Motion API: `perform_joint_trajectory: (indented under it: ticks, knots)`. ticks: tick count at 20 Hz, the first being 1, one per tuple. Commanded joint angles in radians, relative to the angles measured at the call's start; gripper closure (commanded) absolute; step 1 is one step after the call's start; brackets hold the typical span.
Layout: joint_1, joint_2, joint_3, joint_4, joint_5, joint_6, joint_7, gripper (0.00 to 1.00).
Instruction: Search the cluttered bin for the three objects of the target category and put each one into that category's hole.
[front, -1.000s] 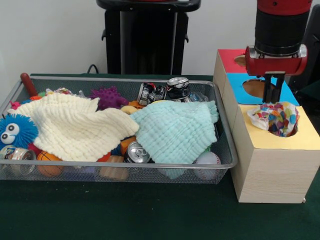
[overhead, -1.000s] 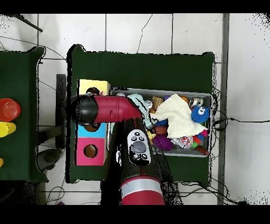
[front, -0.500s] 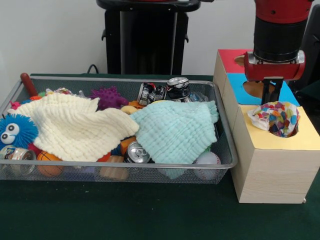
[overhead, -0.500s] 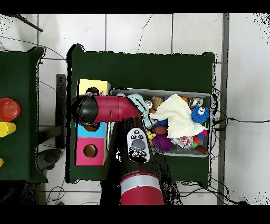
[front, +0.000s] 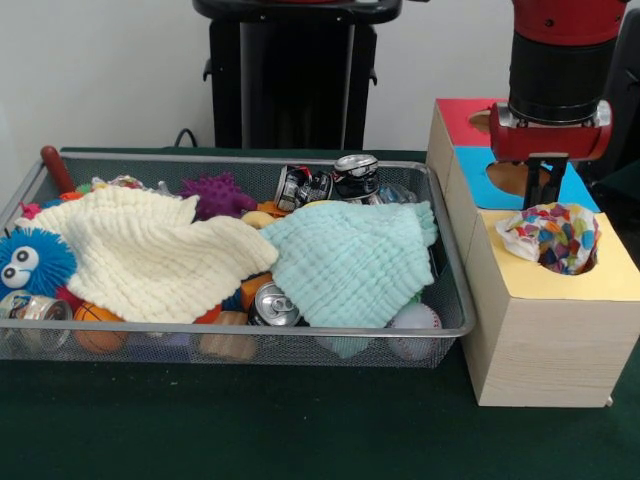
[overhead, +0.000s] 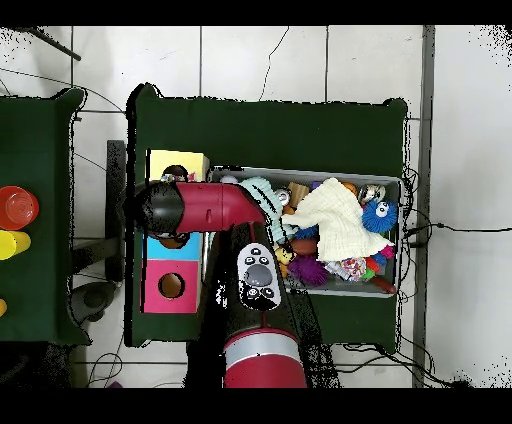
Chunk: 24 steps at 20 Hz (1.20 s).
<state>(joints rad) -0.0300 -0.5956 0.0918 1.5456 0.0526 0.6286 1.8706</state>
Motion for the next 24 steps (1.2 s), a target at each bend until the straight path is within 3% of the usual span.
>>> perform_joint_trajectory:
  ticks: [1, 11, 24]
  knots:
    - [-0.002, 0.100, 0.045, -0.013, -0.061, -0.193, 0.081, 1.00]
    - [-0.005, 0.066, 0.046, -0.005, -0.047, -0.172, 0.086, 1.00]
    - [0.012, 0.056, 0.025, -0.007, -0.076, -0.325, 0.120, 1.00]
